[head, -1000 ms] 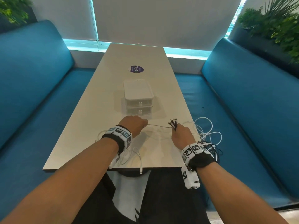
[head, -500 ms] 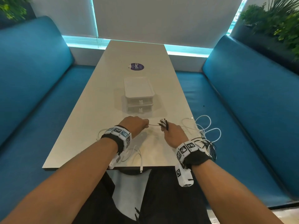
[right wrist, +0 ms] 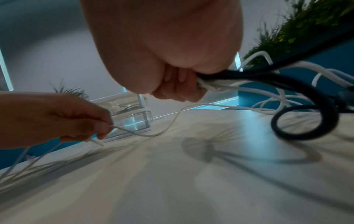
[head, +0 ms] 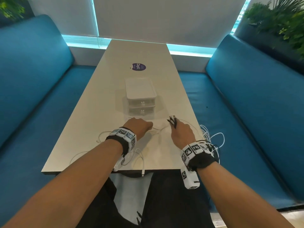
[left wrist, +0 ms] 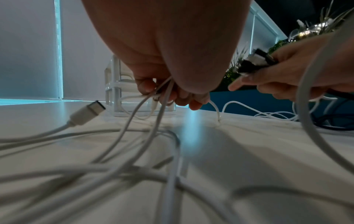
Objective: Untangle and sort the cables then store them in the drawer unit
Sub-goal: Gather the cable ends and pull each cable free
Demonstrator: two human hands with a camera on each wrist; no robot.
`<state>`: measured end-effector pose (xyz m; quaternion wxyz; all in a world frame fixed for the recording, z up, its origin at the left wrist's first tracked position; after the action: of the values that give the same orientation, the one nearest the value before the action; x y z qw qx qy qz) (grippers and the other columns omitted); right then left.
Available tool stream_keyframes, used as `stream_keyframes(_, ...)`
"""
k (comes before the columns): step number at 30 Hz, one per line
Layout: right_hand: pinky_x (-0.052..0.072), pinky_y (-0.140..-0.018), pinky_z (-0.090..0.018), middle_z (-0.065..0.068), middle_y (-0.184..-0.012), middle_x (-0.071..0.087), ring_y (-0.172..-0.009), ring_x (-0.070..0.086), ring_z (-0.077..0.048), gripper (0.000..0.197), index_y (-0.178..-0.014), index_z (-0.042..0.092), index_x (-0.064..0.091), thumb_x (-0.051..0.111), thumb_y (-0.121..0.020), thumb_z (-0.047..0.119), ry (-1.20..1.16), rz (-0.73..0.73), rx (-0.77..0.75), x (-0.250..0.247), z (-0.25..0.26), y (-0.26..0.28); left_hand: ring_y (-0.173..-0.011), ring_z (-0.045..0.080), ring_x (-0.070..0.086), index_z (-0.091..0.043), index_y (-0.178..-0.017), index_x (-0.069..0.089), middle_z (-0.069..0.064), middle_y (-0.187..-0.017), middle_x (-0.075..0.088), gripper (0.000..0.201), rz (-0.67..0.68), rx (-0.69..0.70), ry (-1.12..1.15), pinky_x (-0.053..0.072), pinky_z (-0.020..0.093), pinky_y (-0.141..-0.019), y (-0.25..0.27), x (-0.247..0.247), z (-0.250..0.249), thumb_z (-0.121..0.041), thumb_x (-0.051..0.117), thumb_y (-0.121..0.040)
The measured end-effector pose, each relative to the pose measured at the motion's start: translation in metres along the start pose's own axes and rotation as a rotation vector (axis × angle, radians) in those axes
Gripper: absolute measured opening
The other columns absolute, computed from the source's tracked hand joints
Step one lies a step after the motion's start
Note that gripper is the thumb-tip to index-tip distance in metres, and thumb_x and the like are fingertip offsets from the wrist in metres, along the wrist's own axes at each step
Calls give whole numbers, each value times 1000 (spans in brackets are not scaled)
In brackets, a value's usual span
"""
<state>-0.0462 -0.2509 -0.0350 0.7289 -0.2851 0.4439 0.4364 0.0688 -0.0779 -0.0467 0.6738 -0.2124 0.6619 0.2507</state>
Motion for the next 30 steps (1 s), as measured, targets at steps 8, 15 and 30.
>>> stream_keyframes(8, 54, -77, -40, -12, -101, 71, -91, 66, -34, 26, -114, 19, 66, 48, -101, 34, -40, 194, -103, 19, 12, 3, -86, 29, 60, -24, -108, 57, 5, -93, 62, 24, -14, 61, 123, 50, 40, -74, -2, -4, -16, -38, 38, -105)
stream_keyframes(15, 51, -70, -36, -9, -93, 66, -81, 64, -32, 26, -114, 24, 58, 39, -103, 37, 193, 89, -30, 6, -12, 1, -105, 22, 49, -28, -101, 51, -2, -106, 60, 19, 20, 74, 22, 30, 35, -81, -2, -7, -7, -11, 41, -100)
stream_keyframes(30, 55, -79, -45, -14, -99, 68, -88, 66, -37, 29, -122, 19, 54, 38, -103, 35, 35, 34, 14, 0, -10, 7, -106, 26, 48, -25, -116, 55, 1, -108, 63, 23, 5, 121, -138, 35, 37, -89, -4, -18, -18, -15, 38, -104)
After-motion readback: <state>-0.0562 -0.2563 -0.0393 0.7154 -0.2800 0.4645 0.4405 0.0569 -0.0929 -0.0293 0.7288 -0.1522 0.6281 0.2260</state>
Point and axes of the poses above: each hand's wrist, its own y-axis away from the middle knuckle, its own x-axis out of the palm, z = x × y, the point moved 1 cm from there along -y, towards the middle knuckle
